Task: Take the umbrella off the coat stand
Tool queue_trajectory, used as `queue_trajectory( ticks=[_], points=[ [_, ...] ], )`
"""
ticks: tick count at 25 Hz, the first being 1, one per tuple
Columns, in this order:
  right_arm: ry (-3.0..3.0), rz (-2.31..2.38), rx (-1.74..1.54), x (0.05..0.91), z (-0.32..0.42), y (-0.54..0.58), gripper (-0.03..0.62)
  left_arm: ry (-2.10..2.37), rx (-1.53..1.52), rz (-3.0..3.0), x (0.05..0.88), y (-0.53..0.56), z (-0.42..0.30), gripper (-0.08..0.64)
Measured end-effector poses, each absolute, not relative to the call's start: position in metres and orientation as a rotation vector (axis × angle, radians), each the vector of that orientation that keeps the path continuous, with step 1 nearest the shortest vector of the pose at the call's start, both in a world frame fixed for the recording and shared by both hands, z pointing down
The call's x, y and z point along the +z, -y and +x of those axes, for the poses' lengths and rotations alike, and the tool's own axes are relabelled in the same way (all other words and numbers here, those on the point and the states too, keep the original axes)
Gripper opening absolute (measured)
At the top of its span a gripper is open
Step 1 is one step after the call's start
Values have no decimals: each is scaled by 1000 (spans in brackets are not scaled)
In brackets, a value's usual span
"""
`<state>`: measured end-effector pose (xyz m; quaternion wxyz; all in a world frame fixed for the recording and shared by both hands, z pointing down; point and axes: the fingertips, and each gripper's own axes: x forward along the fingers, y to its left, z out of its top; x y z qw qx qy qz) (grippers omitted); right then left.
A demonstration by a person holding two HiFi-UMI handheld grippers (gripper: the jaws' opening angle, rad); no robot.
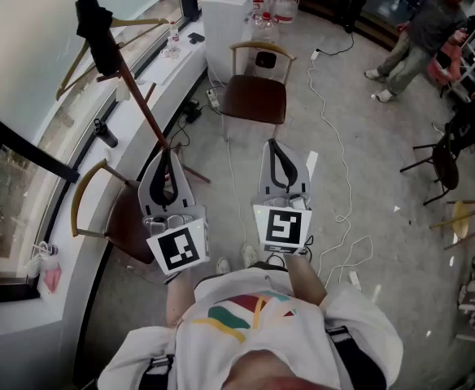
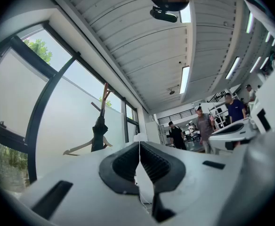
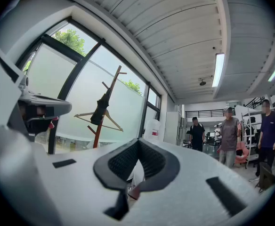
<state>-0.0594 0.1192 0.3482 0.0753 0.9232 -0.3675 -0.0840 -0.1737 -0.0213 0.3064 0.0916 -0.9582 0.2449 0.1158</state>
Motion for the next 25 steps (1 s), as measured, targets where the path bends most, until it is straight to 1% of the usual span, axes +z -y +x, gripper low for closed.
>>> queue_trajectory(
  ticks=[3, 7, 15, 25],
  points=[
    [1112, 2754, -219, 350, -60, -117, -1, -711, 281, -2862, 317, 22, -173, 8],
    [1120, 2748, -210, 353, -60, -118, -1, -720, 336, -2857, 310, 20, -169, 8],
    [1107, 2802, -244, 352, -50, -131, 0, -669, 298, -2873, 317, 7, -157, 8],
    [1086, 2788, -271, 353, -28, -149, 0, -648, 344, -2881, 311, -12, -130, 8]
  ],
)
